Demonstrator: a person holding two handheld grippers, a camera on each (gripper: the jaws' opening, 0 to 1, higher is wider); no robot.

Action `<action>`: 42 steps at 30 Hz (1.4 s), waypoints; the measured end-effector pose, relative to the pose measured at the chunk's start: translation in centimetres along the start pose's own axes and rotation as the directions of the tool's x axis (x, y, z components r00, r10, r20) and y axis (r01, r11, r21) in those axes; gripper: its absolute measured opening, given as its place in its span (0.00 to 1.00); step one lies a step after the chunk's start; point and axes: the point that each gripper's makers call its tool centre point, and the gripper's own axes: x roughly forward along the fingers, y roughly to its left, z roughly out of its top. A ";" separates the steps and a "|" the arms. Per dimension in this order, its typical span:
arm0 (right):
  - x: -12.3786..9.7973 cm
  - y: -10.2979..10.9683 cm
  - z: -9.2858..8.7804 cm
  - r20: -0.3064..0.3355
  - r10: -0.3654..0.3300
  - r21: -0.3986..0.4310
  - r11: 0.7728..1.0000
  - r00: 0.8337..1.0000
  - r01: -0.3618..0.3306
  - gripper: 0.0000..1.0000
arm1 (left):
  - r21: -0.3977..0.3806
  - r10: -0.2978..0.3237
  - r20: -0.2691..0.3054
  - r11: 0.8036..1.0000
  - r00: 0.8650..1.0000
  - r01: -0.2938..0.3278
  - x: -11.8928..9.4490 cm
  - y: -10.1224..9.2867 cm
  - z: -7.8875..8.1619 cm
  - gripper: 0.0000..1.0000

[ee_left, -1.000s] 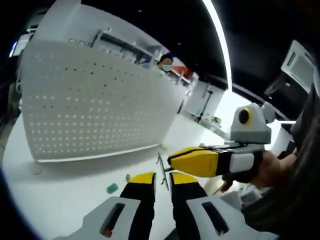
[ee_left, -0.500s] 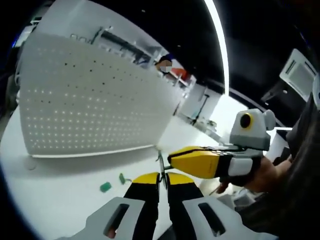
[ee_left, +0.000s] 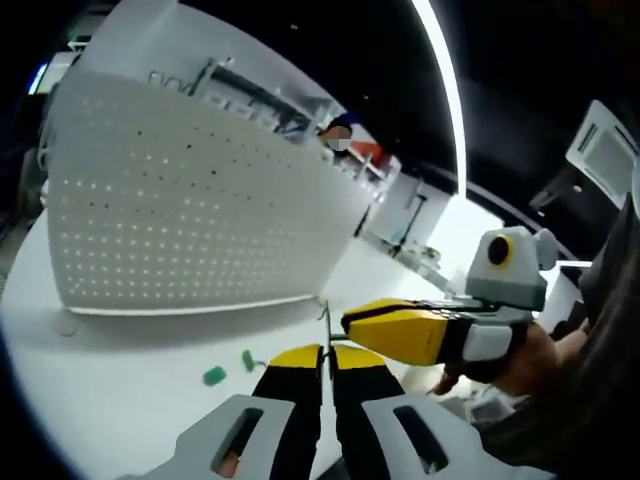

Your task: Insert the hook assembly into the mounting plate slot until the hook locks in place.

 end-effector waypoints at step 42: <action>-0.3 -0.7 -1.5 -0.030 0.026 0.174 0.984 0.999 -0.021 0.07 | 0.167 0.126 0.013 0.978 0.992 -0.126 0.2 0.9 -0.5 0.02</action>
